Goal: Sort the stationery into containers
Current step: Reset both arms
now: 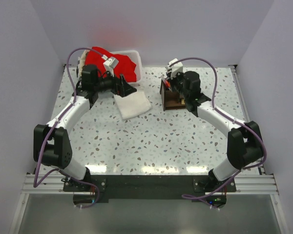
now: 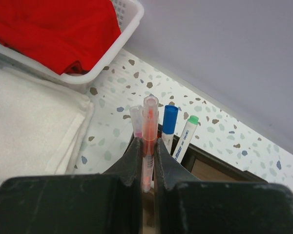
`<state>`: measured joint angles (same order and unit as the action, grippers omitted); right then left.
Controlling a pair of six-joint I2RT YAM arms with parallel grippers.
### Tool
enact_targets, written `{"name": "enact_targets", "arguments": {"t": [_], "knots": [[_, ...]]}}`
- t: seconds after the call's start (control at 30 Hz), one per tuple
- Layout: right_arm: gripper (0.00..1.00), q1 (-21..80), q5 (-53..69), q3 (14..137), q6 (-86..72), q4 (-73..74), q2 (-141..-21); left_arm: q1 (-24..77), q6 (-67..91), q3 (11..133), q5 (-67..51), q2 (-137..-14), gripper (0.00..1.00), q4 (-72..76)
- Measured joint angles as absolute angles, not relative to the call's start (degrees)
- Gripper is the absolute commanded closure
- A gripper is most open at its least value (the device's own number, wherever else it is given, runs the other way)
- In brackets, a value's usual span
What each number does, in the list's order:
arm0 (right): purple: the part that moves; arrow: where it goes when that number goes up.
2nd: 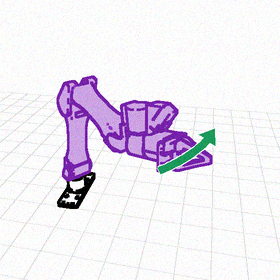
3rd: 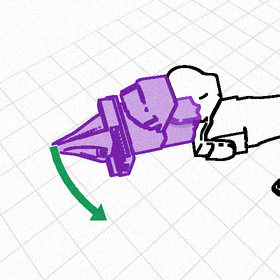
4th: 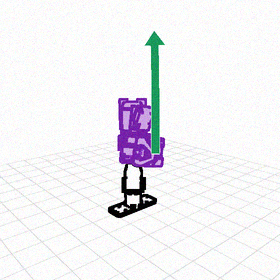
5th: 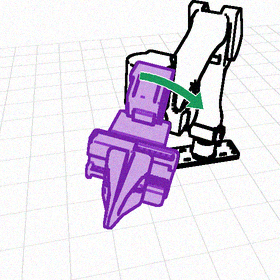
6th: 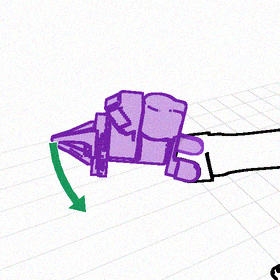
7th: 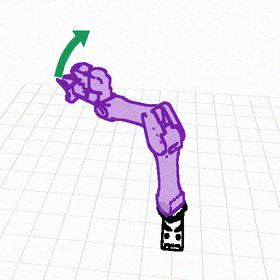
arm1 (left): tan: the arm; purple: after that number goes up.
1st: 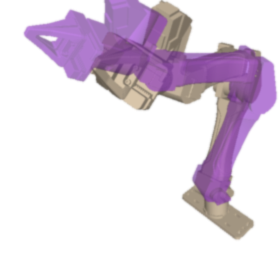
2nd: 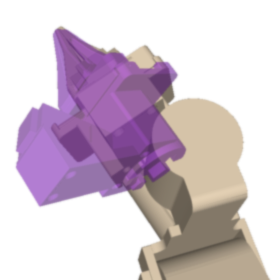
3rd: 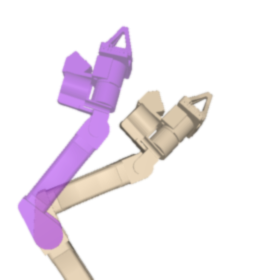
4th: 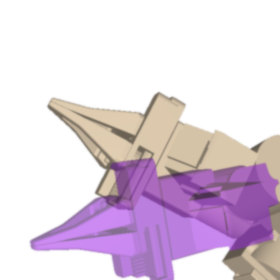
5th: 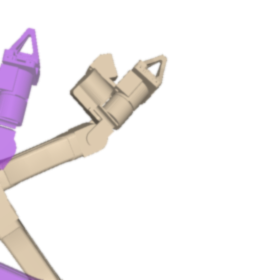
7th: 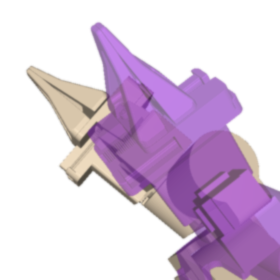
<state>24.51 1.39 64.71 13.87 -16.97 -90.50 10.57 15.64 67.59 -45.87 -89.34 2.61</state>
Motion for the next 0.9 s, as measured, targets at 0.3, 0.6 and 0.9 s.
{"name": "enact_targets", "arguments": {"t": [0.3,0.6,0.9], "knots": [[1.0,22.9,0.6,69.1,14.2,-19.5,-96.6,10.6,15.9,67.6,-46.6,-90.5,0.0,3.0],[1.0,22.1,0.6,69.0,13.1,-19.4,-98.0,10.6,15.9,67.6,-46.8,-91.6,0.0,3.2],[1.0,22.0,0.5,64.5,12.6,-19.4,-98.0,10.6,16.5,67.6,-47.0,-92.1,0.0,3.6]]}}
